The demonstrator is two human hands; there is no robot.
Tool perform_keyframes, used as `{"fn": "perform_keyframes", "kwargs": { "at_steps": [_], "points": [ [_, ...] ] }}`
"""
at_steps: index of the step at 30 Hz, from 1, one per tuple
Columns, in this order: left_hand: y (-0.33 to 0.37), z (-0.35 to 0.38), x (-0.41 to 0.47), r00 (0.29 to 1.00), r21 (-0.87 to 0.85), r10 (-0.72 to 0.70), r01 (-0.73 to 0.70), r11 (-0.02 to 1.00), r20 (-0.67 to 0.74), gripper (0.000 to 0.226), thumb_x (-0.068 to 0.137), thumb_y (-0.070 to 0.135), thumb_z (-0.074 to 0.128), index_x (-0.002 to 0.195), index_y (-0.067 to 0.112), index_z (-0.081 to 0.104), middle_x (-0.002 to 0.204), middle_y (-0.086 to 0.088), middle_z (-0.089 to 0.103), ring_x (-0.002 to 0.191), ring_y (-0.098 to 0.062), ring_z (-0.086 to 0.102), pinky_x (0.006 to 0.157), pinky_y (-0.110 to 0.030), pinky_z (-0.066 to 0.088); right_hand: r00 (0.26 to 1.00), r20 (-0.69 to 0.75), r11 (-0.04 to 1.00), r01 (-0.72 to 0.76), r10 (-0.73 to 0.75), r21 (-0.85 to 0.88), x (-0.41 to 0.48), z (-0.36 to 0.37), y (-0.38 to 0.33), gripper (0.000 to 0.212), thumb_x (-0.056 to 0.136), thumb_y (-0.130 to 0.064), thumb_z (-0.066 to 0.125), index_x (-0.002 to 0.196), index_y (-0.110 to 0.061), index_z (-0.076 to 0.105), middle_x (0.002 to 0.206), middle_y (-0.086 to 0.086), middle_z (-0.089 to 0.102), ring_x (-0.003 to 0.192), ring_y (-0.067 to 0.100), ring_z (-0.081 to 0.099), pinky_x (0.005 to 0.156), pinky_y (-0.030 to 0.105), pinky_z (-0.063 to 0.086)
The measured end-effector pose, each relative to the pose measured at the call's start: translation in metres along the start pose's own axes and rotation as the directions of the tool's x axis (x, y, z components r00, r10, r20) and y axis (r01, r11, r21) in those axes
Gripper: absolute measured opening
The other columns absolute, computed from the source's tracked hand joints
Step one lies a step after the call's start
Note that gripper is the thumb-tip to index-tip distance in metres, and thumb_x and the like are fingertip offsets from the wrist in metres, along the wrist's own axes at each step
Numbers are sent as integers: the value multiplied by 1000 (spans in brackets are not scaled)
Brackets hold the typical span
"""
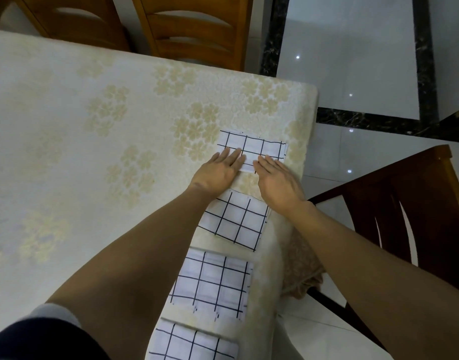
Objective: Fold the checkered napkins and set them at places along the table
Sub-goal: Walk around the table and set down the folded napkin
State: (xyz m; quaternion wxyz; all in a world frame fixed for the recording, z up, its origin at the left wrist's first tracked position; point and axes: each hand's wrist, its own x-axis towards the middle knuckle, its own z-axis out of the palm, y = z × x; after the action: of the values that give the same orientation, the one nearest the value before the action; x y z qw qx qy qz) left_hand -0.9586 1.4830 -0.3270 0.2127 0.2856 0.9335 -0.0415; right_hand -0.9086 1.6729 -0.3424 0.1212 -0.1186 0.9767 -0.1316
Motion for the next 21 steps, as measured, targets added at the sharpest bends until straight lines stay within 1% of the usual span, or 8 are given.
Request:
{"fn": "perform_keyframes", "kwargs": {
  "at_steps": [4,7,9,11,13,15,18,21],
  "points": [
    [-3,3,2,1000,-66,17,-16,998,11,59,110,11,24,163,20,1,170,-2,-7,157,-24,-5,128,-37,3,1000,17,999,11,-10,-51,-1,5,3,51,107,-20,32,158,-11,28,167,7,19,155,20,13,126,35,7],
    [-6,6,-2,991,-53,25,-32,998,-128,56,108,44,22,159,23,28,167,-3,24,154,-26,21,126,-43,13,994,-110,999,-6,2,-33,-2,4,-2,55,105,-39,29,136,-6,60,148,14,53,141,28,44,120,41,29],
    [-3,6,0,959,-72,13,-35,997,-285,59,104,47,22,150,20,47,156,-4,45,144,-27,39,123,-45,22,969,-246,1000,-17,13,-12,6,1,-6,53,104,-35,30,125,-3,67,135,15,62,130,30,54,116,42,35],
    [2,4,11,946,-161,-50,-3,987,-322,57,107,41,19,154,16,40,160,-5,39,149,-26,32,125,-42,17,965,-262,999,-33,30,-4,18,-3,-12,46,104,-21,33,139,-1,54,148,17,51,142,31,43,122,41,25],
    [8,4,26,969,-243,-91,34,969,-228,57,110,38,17,162,15,20,169,-4,17,157,-22,11,128,-39,6,989,-136,998,-58,57,-4,34,-6,-18,54,105,-16,33,157,-4,25,166,12,21,155,26,13,127,37,5],
    [10,10,39,984,-221,-87,51,974,-156,60,109,41,13,163,16,3,171,-1,-3,157,-19,-6,128,-41,-1,993,-40,992,-113,111,-52,43,-3,-15,61,106,-21,29,160,-9,3,169,6,-2,156,21,-7,127,38,-4],
    [2,23,47,979,-160,-85,55,986,-187,64,107,49,8,162,21,-6,170,3,-13,156,-17,-14,127,-44,-4,981,-23,973,-193,191,-129,47,10,4,61,108,-37,12,159,-13,-11,168,2,-15,154,20,-15,126,42,-6],
    [-2,28,50,972,-129,-65,36,991,-227,65,106,55,8,162,25,-7,170,6,-12,156,-18,-14,127,-45,-4,961,-72,956,-273,266,-108,42,19,16,70,104,-52,5,160,-12,-9,168,4,-14,155,22,-13,126,45,-5]
  ]
}}
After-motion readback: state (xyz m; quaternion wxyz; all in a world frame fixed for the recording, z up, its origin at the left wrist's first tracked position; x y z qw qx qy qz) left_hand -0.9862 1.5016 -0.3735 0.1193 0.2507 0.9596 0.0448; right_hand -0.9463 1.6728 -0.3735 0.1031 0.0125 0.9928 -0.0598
